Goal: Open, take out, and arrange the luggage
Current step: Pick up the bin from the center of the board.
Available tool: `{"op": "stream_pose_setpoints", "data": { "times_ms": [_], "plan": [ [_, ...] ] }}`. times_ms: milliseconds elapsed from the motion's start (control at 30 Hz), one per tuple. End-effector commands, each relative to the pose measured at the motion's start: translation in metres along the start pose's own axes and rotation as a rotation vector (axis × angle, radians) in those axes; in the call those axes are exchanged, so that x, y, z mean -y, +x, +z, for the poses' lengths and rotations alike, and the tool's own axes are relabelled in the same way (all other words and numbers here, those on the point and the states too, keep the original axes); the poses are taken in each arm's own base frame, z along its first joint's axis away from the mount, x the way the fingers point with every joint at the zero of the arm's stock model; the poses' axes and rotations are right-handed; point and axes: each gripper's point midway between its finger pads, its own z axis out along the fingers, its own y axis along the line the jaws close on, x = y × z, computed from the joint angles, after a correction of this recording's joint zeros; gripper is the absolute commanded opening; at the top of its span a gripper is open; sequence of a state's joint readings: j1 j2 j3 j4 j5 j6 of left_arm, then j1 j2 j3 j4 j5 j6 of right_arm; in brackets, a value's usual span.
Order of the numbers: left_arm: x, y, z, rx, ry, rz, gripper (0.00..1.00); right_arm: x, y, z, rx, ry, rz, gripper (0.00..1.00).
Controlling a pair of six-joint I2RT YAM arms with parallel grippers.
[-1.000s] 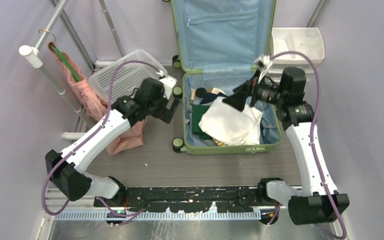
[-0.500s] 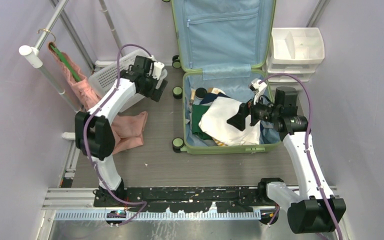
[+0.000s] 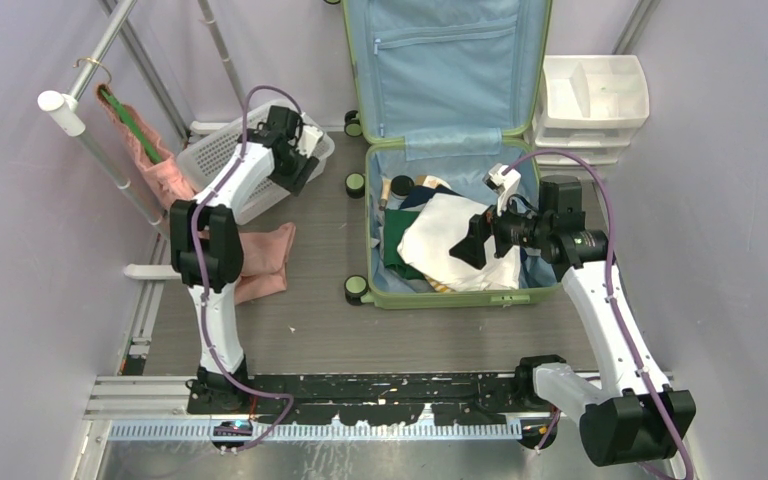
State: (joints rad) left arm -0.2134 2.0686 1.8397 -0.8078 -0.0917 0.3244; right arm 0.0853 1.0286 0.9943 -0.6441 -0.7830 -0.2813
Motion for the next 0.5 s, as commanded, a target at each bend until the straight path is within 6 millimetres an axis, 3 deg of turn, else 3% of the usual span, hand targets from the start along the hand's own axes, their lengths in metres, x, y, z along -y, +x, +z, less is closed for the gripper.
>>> {"op": "stream_pose_setpoints", "data": {
  "times_ms": [0,67,200,367,467],
  "plan": [
    [0.0,0.002,0.002,-0.007,0.042,0.014,0.54,0.0,-0.018,-0.003,0.036,0.007,-0.061,1.0],
    [0.002,0.002,0.004,-0.008,0.05,0.005,0.34,0.0,-0.018,-0.003,0.035,0.005,-0.059,1.0],
    [-0.001,-0.012,-0.004,0.035,0.04,-0.046,0.17,0.0,-0.017,-0.002,0.035,0.002,-0.057,1.0],
    [-0.006,-0.047,-0.036,0.154,0.032,-0.106,0.06,0.0,-0.018,-0.003,0.038,0.005,-0.063,1.0],
    [-0.007,-0.072,-0.069,0.248,0.019,-0.127,0.03,0.001,-0.018,-0.003,0.038,0.008,-0.064,1.0]
  ]
}}
